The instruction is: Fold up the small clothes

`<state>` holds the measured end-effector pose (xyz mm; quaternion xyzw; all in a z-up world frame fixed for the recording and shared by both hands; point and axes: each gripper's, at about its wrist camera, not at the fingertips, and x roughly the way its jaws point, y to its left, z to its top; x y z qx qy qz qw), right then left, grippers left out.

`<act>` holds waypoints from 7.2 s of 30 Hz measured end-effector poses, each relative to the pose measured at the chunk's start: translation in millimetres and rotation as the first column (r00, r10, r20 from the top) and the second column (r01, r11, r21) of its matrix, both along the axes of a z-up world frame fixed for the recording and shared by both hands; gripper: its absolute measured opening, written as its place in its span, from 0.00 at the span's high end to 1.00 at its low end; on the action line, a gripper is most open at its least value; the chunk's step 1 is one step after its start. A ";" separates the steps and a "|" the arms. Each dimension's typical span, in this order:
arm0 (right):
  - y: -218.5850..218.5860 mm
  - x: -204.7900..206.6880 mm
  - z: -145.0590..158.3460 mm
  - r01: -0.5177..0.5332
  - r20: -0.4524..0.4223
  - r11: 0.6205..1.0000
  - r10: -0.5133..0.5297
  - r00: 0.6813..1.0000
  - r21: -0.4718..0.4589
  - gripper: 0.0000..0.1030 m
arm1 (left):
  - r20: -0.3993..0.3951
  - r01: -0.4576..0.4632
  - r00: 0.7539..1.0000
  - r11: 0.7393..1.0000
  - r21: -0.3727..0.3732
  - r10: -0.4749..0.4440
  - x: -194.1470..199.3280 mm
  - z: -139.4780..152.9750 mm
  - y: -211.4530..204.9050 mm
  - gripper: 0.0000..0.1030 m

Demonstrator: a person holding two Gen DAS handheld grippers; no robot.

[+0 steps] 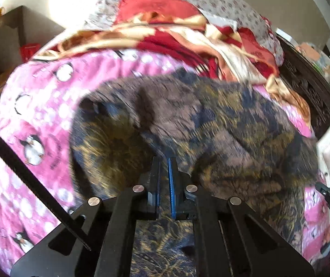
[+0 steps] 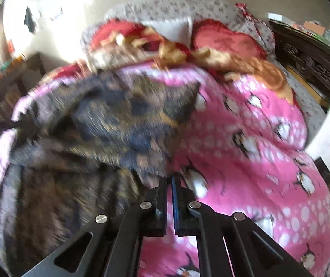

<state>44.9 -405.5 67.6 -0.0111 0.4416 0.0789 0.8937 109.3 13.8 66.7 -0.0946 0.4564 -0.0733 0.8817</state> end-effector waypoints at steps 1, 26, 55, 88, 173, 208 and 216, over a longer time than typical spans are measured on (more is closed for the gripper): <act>-3.2 0.3 -6.2 0.014 -0.035 1.000 -0.014 0.999 -0.009 0.97 | -0.008 0.009 1.000 1.000 -0.002 -0.009 0.3 -2.6 -3.3 0.94; 18.8 -6.1 15.6 -0.009 -0.002 0.985 0.010 1.000 0.170 0.93 | 0.055 0.109 0.992 0.990 0.088 -0.114 18.5 -13.9 -48.7 0.88; 30.3 7.0 11.5 -0.019 0.051 1.000 0.020 0.998 -0.008 0.58 | -0.012 -0.035 0.999 0.993 -0.113 0.034 1.3 7.5 19.4 0.97; 43.4 29.4 -14.7 -0.014 -0.070 0.993 0.022 0.997 0.116 0.93 | -0.034 -0.007 0.999 0.999 0.054 0.008 -10.5 -31.6 -21.1 0.75; 19.9 -82.6 25.8 0.059 -0.063 0.991 -0.052 0.997 0.116 0.46 | -0.028 -0.112 0.993 0.981 0.160 0.118 -149.3 -14.9 44.1 0.55; 5.5 -248.1 -34.1 -0.056 -0.294 0.980 0.111 0.949 0.191 0.42 | -0.323 0.121 0.942 0.990 0.070 -0.092 -321.0 -48.0 67.3 0.55; 9.2 -251.7 -40.3 -0.057 -0.313 0.974 0.127 0.941 0.221 0.42 | -0.311 0.128 0.946 0.988 0.088 -0.095 -323.4 -50.7 58.4 0.55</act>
